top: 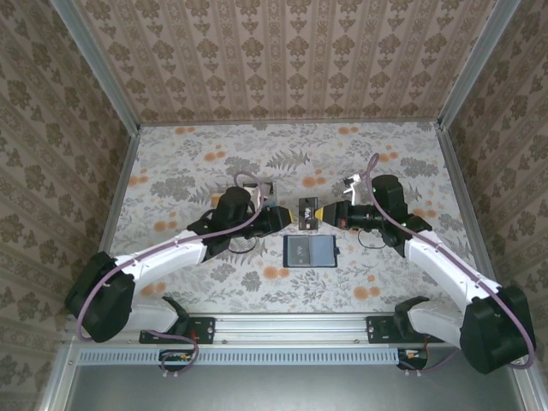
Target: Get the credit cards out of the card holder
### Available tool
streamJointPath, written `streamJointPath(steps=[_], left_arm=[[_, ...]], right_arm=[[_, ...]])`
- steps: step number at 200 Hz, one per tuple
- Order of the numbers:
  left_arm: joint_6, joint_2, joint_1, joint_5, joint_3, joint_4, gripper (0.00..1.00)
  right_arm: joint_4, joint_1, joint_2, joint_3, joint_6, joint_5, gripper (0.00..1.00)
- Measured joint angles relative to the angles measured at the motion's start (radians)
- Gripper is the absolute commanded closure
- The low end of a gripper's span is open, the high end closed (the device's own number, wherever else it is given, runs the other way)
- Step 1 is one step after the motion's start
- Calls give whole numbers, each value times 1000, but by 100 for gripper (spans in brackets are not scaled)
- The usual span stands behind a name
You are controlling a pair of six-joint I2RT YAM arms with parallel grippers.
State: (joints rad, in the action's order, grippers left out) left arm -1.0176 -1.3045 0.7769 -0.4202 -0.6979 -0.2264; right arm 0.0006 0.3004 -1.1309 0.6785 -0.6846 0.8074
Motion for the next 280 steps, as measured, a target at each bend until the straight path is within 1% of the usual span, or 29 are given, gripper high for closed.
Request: streamJointPath(steps=[23, 47, 86, 121, 148, 173, 182, 190, 196, 202, 207, 211, 215, 222, 231, 234, 251, 271, 276, 280], left_arm=[[-16, 4, 0, -17, 10, -48, 67], [-25, 4, 0, -30, 15, -75, 68], [-34, 14, 0, -37, 22, -92, 68], [-38, 19, 0, -52, 22, -114, 71], [-39, 19, -1, -56, 23, -117, 78], [-48, 21, -3, -56, 25, -118, 90], [-45, 26, -6, -60, 26, -119, 96], [-46, 35, -6, -63, 26, -119, 99], [-45, 44, -6, -65, 26, -119, 100], [-45, 52, -6, -67, 26, -118, 100], [-44, 58, -5, -68, 26, -116, 100], [-43, 62, -5, -67, 26, -115, 100], [-40, 67, -5, -66, 26, -113, 100], [-36, 75, -5, -66, 26, -102, 100], [-27, 84, -6, -65, 26, -87, 100], [-22, 87, -6, -65, 26, -79, 100], [11, 111, -13, -60, 25, -15, 100], [67, 140, -28, -51, 8, 93, 100], [87, 145, -35, -44, -3, 131, 100], [111, 150, -41, -39, -16, 166, 100]], right_arm=[[27, 11, -32, 9, -12, 24, 100], [50, 23, -48, 14, -23, 39, 100], [61, 32, -68, 15, -30, 40, 100], [77, 41, -77, 16, -34, 51, 100], [89, 45, -83, 17, -35, 64, 100], [91, 44, -87, 17, -34, 64, 100], [87, 44, -90, 17, -34, 60, 92], [82, 44, -94, 17, -33, 55, 89], [78, 44, -95, 17, -31, 54, 85], [77, 45, -96, 17, -26, 54, 74], [75, 47, -96, 18, -27, 54, 59], [72, 48, -95, 18, -26, 53, 50], [69, 48, -95, 20, -20, 54, 45], [60, 50, -95, 22, -16, 52, 41], [47, 51, -95, 24, -3, 45, 29], [40, 51, -94, 25, 0, 41, 27], [6, 51, -88, 28, 24, 19, 25], [-43, 51, -67, 29, 48, -16, 4], [-56, 51, -61, 32, 58, -23, 1], [-66, 51, -56, 32, 53, -32, 0]])
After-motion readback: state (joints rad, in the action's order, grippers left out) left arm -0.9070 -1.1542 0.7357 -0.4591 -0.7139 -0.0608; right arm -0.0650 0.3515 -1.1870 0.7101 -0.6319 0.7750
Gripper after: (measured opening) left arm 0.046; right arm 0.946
